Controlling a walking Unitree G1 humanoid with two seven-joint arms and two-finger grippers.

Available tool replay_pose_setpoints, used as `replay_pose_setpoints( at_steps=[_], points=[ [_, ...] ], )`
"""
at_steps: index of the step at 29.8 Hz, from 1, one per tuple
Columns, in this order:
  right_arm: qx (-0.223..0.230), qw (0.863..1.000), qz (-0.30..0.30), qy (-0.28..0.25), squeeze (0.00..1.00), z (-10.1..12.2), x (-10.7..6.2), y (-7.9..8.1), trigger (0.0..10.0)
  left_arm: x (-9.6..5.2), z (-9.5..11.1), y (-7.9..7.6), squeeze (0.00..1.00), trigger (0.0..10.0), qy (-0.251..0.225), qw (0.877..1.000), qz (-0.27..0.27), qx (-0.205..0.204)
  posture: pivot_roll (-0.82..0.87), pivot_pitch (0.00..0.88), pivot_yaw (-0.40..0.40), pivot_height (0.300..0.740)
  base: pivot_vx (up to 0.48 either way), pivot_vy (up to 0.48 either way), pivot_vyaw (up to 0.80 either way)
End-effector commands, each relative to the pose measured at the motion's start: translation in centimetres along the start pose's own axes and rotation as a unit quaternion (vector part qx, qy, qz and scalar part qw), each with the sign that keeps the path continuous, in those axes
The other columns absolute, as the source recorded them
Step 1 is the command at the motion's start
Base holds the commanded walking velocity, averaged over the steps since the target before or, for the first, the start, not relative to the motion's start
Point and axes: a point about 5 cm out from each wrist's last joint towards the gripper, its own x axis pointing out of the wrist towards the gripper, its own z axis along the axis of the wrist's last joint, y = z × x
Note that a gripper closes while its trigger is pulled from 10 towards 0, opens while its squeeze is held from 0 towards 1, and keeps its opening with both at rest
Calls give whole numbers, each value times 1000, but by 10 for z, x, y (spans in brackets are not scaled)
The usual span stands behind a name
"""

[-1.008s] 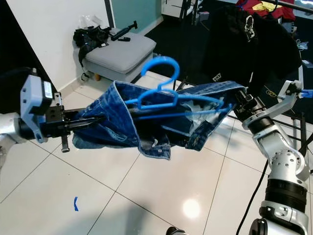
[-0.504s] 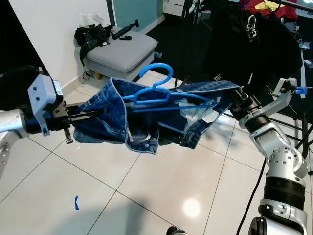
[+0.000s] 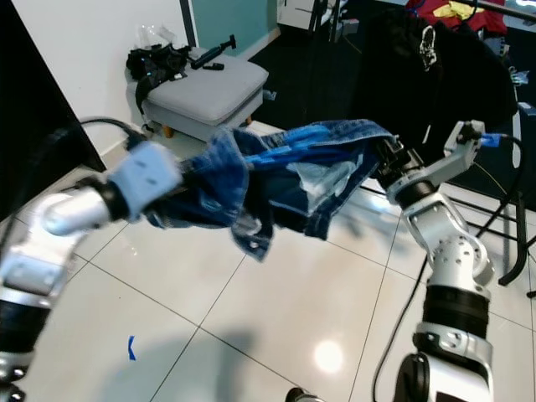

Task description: Hang hanger

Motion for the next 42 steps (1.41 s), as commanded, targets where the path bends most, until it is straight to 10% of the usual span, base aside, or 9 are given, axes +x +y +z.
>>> replay_pose_setpoints(
  at_steps=[1, 10, 20, 22, 23, 27, 28, 38, 42],
  points=[
    [-13, 1000, 9, -7, 0, 2, 3, 8, 0, 0, 3, -1, 0, 10000, -1, 1000, 13, 14, 72, 147, -36, 740, 0, 0, 0],
    [-32, 999, 20, 33, 0, -31, 29, 34, 0, 16, 20, -17, 0, 10000, -26, 998, 55, -10, 77, 142, -44, 740, 0, 0, 0],
    [-108, 967, -13, 229, 0, -105, 3, 36, 275, 6, 0, 23, 0, 10000, 17, 967, 224, -117, 62, 150, -51, 740, 0, 0, 0],
    [-126, 964, -23, 233, 0, -106, 2, 32, 2588, 6, -1, 23, 0, 10000, 17, 966, 230, -120, 60, 151, -51, 740, 0, 0, 0],
    [-145, 961, -39, 232, 0, -104, 0, 25, 10000, 5, -1, 25, 0, 10000, 15, 963, 236, -128, 60, 150, -52, 740, 0, 0, 0],
    [-171, 959, -57, 218, 0, -97, -2, 15, 10000, 5, 0, 27, 0, 10000, 12, 958, 246, -145, 58, 151, -53, 740, 0, 0, 0],
    [-175, 961, -51, 209, 1000, -92, -3, 15, 10000, 4, 0, 27, 0, 10000, 10, 956, 250, -153, 58, 151, -53, 740, 0, 0, 0],
    [-193, 954, 48, 224, 1000, -73, -16, 27, 10000, 0, -3, 34, 0, 10000, -19, 948, 248, -196, 57, 148, -57, 740, 0, 0, 0],
    [-221, 932, 189, 217, 1000, -50, -39, 46, 10000, -8, -10, 41, 0, 10000, -39, 954, 217, -204, 47, 148, -57, 740, 0, 0, 0]
  ],
)
